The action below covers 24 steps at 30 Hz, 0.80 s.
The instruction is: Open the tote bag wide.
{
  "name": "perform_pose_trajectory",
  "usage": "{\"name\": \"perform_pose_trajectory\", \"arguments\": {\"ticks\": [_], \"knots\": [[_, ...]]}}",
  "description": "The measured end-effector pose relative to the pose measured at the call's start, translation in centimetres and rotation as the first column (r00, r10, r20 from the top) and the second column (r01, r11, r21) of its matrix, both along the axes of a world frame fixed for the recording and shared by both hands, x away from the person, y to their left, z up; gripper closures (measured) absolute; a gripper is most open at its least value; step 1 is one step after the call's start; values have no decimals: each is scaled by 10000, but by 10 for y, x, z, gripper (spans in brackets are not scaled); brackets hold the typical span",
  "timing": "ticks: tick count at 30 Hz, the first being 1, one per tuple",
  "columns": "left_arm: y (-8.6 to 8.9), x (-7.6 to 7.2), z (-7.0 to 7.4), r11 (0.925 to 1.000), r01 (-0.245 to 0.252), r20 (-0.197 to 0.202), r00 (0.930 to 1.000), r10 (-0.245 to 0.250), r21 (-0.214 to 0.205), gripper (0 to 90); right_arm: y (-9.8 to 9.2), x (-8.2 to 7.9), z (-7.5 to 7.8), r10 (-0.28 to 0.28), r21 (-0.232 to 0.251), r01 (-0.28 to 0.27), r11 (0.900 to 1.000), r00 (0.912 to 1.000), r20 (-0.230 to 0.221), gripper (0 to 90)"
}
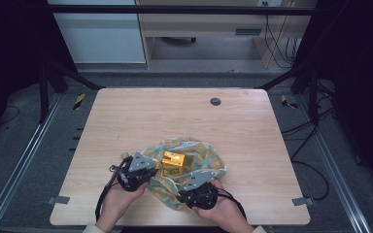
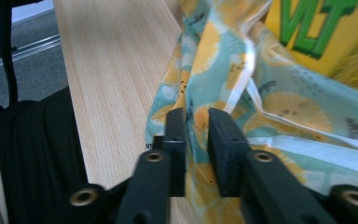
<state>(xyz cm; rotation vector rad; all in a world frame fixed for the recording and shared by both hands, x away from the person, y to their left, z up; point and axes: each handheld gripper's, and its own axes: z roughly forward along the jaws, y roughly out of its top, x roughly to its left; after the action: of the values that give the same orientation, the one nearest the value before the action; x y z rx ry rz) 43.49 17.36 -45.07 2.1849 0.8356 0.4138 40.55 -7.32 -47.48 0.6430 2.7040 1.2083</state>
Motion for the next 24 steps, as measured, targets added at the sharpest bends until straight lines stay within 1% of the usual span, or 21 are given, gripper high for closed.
{"name": "perform_pose_trajectory", "arguments": {"ticks": [2,6,8,11,12,14,16,21,24], "knots": [[3,-6,-2,10000,39,-67,10000,-39,-4,900,-3,-1,5,-24,47,23,10000,9999,100,705],[9,-16,-7,9999,66,-256,9997,-62,151,900,-13,-4,21,-380,219,373,9991,9987,328,592],[12,-20,-9,9998,88,-371,9993,-82,166,900,-18,-4,28,-578,246,567,9981,9972,470,563],[13,-26,-11,9995,150,-400,9991,-139,276,900,-29,1,41,-916,310,897,9955,9936,665,517],[14,-27,-12,9991,199,-422,9989,-184,371,900,-32,3,45,-1013,383,987,9944,9923,718,508],[14,-30,-14,9979,314,-459,9985,-288,575,900,-37,11,53,-1228,381,1199,9921,9889,842,477],[14,-32,-16,9967,387,-523,9980,-350,714,900,-42,18,60,-1423,403,1390,9895,9853,946,465],[17,-36,-20,9951,564,-698,9963,-507,813,900,-52,45,77,-1971,586,1910,9798,9723,1258,456],[15,-41,-23,9920,760,-752,9948,-686,1003,900,-57,64,84,-2287,458,2244,9734,9629,1430,455]]}}
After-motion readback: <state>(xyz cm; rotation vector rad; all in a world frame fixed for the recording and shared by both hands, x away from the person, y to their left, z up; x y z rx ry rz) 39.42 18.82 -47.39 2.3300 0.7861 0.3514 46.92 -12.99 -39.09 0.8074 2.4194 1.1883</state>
